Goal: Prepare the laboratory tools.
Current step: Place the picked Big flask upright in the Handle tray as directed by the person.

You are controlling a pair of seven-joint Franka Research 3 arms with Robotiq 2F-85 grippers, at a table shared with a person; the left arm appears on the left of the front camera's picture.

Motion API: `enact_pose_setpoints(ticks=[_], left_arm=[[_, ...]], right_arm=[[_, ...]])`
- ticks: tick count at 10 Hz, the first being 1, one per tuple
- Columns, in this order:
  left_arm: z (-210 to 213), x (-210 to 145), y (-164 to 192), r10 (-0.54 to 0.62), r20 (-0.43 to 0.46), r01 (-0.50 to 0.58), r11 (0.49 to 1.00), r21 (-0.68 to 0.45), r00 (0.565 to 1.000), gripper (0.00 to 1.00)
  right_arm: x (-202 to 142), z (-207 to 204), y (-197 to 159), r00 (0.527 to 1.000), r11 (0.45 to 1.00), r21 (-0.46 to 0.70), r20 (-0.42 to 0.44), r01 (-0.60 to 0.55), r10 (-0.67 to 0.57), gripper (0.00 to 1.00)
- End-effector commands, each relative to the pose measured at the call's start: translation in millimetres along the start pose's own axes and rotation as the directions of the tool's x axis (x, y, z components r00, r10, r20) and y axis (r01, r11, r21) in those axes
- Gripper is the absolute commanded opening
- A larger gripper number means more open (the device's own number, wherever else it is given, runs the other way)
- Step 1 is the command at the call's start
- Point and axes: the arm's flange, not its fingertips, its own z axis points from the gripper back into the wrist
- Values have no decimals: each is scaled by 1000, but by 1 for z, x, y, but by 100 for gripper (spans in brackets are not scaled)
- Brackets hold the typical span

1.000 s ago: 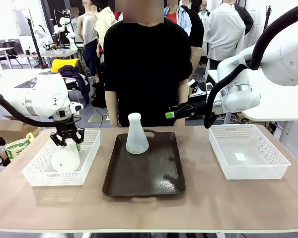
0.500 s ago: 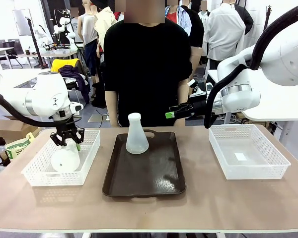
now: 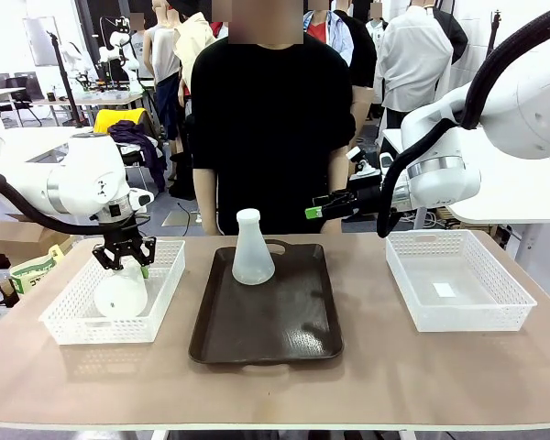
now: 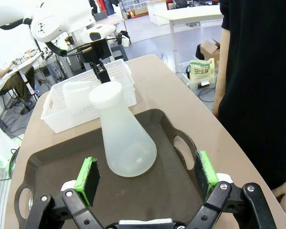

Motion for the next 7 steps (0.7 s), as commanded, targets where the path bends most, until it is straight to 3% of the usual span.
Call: enact_pose_setpoints(ticks=[1, 4, 7], left_arm=[[0, 0, 0, 0, 0, 0, 1000, 0, 1000, 0], [56, -16, 13, -27, 117, 28, 1000, -4, 993, 0], [91, -20, 25, -21, 80, 28, 996, -86, 997, 0]], right_arm=[[-1, 0, 1, 1000, 1000, 4, -9, -3, 3, 100], [-1, 0, 1, 1000, 1000, 4, -9, -3, 3, 100], [-1, 0, 1, 1000, 1000, 4, -9, -3, 3, 100]])
